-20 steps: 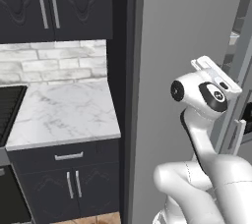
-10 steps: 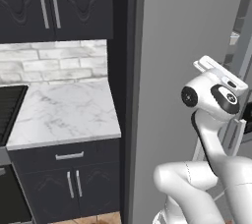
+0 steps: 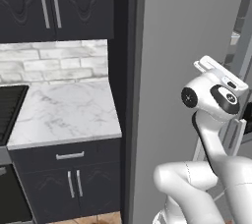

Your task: Open the freezer door, pick up the ice cube tray from the freezer, and place it on the dining counter.

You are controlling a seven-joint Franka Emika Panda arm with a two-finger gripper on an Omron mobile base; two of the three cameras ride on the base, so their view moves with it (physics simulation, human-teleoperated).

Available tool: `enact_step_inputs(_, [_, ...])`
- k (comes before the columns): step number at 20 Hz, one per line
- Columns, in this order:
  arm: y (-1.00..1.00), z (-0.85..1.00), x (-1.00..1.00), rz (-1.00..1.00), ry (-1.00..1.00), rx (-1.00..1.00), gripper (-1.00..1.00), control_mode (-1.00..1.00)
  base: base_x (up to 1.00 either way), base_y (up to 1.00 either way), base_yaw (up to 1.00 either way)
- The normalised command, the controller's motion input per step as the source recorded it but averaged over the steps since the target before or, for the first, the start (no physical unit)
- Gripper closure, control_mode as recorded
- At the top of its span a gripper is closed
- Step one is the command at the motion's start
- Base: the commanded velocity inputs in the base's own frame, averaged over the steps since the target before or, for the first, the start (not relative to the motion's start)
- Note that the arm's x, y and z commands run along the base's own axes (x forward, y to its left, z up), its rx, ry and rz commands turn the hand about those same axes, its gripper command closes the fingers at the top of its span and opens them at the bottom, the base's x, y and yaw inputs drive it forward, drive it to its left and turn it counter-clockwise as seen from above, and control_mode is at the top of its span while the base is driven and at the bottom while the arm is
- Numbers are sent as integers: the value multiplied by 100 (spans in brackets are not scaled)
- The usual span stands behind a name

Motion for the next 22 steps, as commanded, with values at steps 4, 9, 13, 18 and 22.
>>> enact_step_inputs(4, [-48,0,-5,-11,0,0,-100,-100,0,0,0])
enact_step_inputs(9, [-58,0,-14,-16,0,0,-100,-100,0,0,0])
enact_step_inputs(13, [-58,0,-14,-17,0,0,-100,-100,0,0,0])
enact_step_inputs(18, [-56,0,-9,-14,0,0,-100,-100,0,0,0])
enact_step_inputs(22, [-61,0,-28,-14,0,0,-100,-100,0,0,0])
